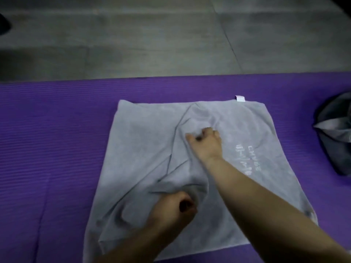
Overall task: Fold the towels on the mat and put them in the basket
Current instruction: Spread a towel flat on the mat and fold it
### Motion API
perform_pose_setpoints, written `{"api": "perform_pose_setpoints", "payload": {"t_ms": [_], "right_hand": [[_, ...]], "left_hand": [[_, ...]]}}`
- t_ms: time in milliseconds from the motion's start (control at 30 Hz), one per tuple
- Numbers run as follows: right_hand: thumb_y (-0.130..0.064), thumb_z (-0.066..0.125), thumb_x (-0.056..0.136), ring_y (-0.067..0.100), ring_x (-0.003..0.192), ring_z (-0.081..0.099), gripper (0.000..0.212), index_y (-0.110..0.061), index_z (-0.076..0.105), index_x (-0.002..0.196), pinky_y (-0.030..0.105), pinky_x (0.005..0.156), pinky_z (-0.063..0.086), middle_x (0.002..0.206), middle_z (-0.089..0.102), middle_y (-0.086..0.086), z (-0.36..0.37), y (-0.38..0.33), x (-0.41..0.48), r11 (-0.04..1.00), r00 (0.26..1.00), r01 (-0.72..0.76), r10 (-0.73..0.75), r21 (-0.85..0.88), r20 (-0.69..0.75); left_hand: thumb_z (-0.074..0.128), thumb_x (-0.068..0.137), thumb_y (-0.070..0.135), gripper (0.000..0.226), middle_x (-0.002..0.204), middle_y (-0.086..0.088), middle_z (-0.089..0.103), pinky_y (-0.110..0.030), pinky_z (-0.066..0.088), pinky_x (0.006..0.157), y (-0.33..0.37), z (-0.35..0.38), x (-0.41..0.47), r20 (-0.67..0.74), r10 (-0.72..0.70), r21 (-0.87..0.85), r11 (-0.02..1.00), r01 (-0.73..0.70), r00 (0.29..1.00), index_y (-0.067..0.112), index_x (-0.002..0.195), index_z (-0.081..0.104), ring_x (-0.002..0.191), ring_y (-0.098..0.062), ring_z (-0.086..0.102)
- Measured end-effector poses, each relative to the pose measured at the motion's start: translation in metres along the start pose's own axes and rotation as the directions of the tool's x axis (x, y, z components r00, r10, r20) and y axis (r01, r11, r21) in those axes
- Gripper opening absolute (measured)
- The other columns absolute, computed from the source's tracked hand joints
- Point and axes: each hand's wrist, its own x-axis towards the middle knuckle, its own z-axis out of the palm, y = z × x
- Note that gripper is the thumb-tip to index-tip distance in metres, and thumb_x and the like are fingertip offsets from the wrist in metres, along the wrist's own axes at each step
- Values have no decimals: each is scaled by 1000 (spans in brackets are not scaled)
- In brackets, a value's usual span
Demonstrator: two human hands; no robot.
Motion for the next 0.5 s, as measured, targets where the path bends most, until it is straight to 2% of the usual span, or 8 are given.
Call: {"api": "perform_pose_setpoints", "payload": {"t_ms": [100, 167, 267, 333, 367, 433, 467, 500], "right_hand": [[-62, 51, 79, 30, 129, 30, 79, -11, 34, 136, 40, 104, 29, 140, 32, 9, 6, -8, -3, 985, 997, 71, -67, -160, 28], [-59, 52, 80, 30, 129, 31, 76, -12, 34, 136, 40, 103, 30, 140, 30, 8, 6, -13, 3, 980, 996, 75, -66, -187, 57], [-24, 56, 87, 25, 111, 45, 46, -6, 41, 126, 25, 89, 38, 132, 36, 11, 2, -9, 14, 982, 997, 46, -57, 181, 56], [-4, 52, 86, 17, 93, 48, 30, -1, 49, 116, 11, 73, 39, 116, 47, 11, -5, -1, 22, 884, 999, 15, -32, 468, 30], [1, 51, 85, 16, 90, 48, 25, -1, 54, 111, 10, 72, 41, 106, 51, 9, -9, 3, 25, 817, 1000, -18, 5, 577, 23], [6, 51, 83, 17, 85, 52, 18, -8, 61, 88, 20, 81, 46, 87, 57, 4, -22, 8, 32, 682, 995, -97, 89, 725, 50], [7, 51, 81, 17, 78, 54, 23, -13, 59, 76, 24, 77, 48, 77, 58, 2, -33, 10, 34, 635, 994, -106, 97, 766, 57], [9, 52, 81, 16, 69, 53, 28, -16, 57, 68, 24, 70, 48, 69, 58, 0, -47, 13, 37, 592, 996, -88, 78, 801, 51]], "left_hand": [[61, 83, 35, 32, 66, 22, 47, -2, 35, 64, 1, 21, -9, -42, -63, 54, 996, 65, 997, 45, 63, 40, 65, 9, 47], [62, 82, 35, 33, 66, 25, 46, -4, 39, 71, 3, 26, -15, -41, -103, 62, 993, 105, 994, 47, 61, 39, 70, 8, 49], [62, 83, 35, 24, 66, 23, 49, -3, 40, 65, 8, 26, -16, -65, -91, 62, 994, 95, 994, 45, 66, 48, 69, 7, 51], [60, 79, 43, 9, 63, 22, 56, -3, 37, 63, 19, 28, -13, -37, -135, 69, 988, 138, 990, 34, 77, 63, 67, 4, 52], [55, 71, 55, 30, 73, 31, 58, -4, 36, 66, 27, 31, -10, -41, -86, 78, 993, 89, 995, 31, 87, 63, 74, -3, 55], [36, 55, 67, 57, 107, 50, 27, -6, 37, 73, 40, 42, -6, -47, 59, 121, 991, -53, 997, 49, 109, 29, 102, 0, 44], [37, 56, 66, 57, 111, 46, 25, -9, 38, 77, 48, 45, -4, -34, 99, 98, 991, -95, 995, 51, 109, 22, 103, 4, 42], [42, 61, 62, 52, 105, 43, 39, -10, 39, 77, 56, 50, 0, -7, 118, 51, 992, -118, 993, 49, 109, 30, 95, 6, 48]]}}
